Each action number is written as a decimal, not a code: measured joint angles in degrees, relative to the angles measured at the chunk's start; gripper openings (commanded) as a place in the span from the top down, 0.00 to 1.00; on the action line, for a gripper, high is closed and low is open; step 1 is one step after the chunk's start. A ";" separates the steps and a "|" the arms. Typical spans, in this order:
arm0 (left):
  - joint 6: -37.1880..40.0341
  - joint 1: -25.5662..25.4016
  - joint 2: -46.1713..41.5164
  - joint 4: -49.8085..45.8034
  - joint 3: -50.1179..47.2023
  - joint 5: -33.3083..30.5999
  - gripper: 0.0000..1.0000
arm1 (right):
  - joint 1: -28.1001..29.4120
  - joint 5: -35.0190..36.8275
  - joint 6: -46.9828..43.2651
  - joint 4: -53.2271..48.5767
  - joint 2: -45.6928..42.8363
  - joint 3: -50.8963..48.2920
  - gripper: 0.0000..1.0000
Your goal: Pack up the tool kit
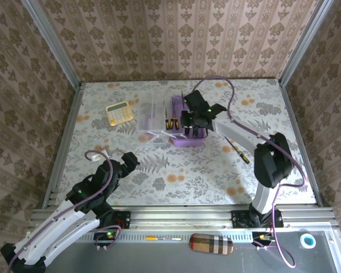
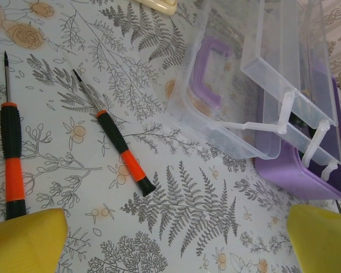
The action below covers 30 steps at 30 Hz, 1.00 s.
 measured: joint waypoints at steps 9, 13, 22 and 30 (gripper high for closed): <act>0.00 0.00 0.11 -0.83 0.00 0.42 0.00 | 0.96 0.68 -0.92 -3.32 7.93 6.95 0.83; 0.00 0.00 0.11 -0.85 0.00 0.44 0.00 | 0.96 0.87 -1.33 -4.46 7.98 6.95 0.83; 0.00 0.31 0.11 -0.83 0.00 0.72 0.00 | 0.96 0.85 -1.53 -4.48 8.04 6.95 0.80; -0.02 0.31 0.11 -0.83 0.00 1.29 0.00 | 0.96 0.83 -1.49 -4.50 8.04 6.95 0.78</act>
